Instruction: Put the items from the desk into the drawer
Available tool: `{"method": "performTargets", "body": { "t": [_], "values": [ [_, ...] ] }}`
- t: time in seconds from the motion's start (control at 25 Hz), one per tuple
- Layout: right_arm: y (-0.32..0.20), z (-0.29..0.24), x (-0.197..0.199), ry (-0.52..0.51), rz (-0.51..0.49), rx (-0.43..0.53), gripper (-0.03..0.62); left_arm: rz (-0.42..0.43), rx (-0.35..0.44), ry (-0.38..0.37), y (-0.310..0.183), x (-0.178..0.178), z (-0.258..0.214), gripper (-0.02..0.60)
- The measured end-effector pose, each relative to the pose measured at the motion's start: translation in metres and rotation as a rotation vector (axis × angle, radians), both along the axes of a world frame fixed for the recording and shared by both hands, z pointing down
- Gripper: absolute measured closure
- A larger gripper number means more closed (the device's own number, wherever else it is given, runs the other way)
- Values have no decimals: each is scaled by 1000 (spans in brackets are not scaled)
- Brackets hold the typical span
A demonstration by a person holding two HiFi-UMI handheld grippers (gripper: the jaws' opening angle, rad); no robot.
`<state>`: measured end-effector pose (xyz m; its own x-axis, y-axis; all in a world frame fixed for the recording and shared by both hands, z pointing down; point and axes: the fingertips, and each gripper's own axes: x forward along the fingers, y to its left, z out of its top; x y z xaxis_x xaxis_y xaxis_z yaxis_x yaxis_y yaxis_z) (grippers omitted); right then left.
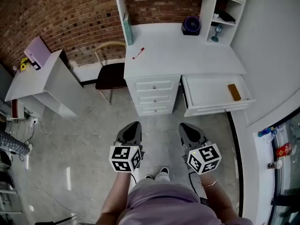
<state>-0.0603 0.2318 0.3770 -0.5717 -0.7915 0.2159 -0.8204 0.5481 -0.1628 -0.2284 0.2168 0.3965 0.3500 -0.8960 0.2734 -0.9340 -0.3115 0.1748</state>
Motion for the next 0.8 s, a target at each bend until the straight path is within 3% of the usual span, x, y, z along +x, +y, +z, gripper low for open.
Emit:
{"method": "performTargets", "body": {
  "t": [0.24, 0.48, 0.8],
  "values": [
    [-3, 0, 7, 3, 15, -5, 589, -22, 6, 6, 3, 1, -3, 579],
    [-7, 3, 6, 8, -1, -19, 585, -46, -1, -6, 2, -2, -5, 498],
    [-32, 10, 0, -3, 6, -31, 585, -51, -6, -13, -34, -14, 2, 461]
  ]
}}
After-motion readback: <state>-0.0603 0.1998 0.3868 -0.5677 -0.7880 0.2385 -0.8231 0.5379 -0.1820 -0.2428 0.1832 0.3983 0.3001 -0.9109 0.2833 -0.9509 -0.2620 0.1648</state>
